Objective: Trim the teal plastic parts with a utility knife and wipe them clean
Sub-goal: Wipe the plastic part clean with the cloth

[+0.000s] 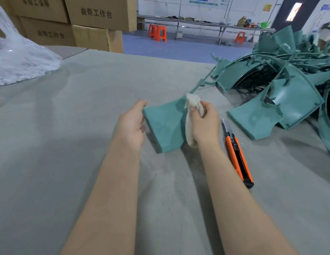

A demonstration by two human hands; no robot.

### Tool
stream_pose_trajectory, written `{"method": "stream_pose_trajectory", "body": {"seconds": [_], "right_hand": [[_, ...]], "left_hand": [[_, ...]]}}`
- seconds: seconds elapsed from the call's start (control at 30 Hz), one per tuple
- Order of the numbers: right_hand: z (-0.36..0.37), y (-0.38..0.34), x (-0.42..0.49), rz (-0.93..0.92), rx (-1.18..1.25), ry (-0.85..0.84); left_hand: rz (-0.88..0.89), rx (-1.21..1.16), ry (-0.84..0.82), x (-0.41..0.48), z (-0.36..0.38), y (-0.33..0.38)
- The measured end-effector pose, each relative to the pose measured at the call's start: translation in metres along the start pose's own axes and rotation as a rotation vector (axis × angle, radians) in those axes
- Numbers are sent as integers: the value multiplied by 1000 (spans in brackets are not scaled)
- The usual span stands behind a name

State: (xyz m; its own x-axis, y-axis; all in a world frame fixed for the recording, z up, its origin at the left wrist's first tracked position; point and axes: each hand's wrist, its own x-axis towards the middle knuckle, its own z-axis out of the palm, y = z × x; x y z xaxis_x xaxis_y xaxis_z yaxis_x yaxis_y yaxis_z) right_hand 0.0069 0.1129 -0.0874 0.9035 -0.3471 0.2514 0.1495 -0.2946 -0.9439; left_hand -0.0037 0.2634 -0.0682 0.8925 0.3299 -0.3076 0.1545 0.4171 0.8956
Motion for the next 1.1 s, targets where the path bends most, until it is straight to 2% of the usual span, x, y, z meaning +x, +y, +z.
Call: {"method": "stream_pose_trajectory", "body": {"seconds": [0.03, 0.1, 0.17, 0.2, 0.3, 0.4, 0.47, 0.5, 0.57, 0.63, 0.77, 0.9, 1.0, 1.03, 1.1], "right_hand": [[-2, -5, 2, 3, 71, 29], [-5, -15, 5, 7, 206, 38], [-8, -24, 5, -27, 290, 26], [-10, -27, 5, -66, 284, 45], [-11, -37, -4, -248, 111, 83], [6, -46, -32, -513, -55, -151], [25, -43, -45, -667, -263, -329], [31, -39, -45, -691, -337, -347], [31, -33, -35, -634, -345, -260], [22, -27, -26, -558, -241, -157], [14, -17, -24, -556, -134, 35], [13, -13, -24, -519, -81, 102], [6, -15, -19, -212, 101, 234], [3, -19, -16, -83, 228, 218], [2, -24, -15, 87, 435, 49]], "left_hand": [[46, -18, -24, -2, 2, 1], [112, -102, -179, -8, 9, 2], [66, -173, -362, -20, 16, 2], [37, -167, -401, -26, 19, 1], [58, -229, -344, -31, 25, 3], [103, -358, -299, -32, 23, 6], [100, -407, -367, -29, 17, 6], [87, -432, -406, -29, 15, 6], [60, -450, -447, -29, 14, 7], [46, -421, -466, -31, 19, 6], [36, -358, -496, -32, 28, 0], [89, -388, -453, -31, 29, -2], [172, -469, -405, -27, 26, -1], [184, -470, -398, -27, 26, -1], [179, -443, -401, -27, 28, -4]]}}
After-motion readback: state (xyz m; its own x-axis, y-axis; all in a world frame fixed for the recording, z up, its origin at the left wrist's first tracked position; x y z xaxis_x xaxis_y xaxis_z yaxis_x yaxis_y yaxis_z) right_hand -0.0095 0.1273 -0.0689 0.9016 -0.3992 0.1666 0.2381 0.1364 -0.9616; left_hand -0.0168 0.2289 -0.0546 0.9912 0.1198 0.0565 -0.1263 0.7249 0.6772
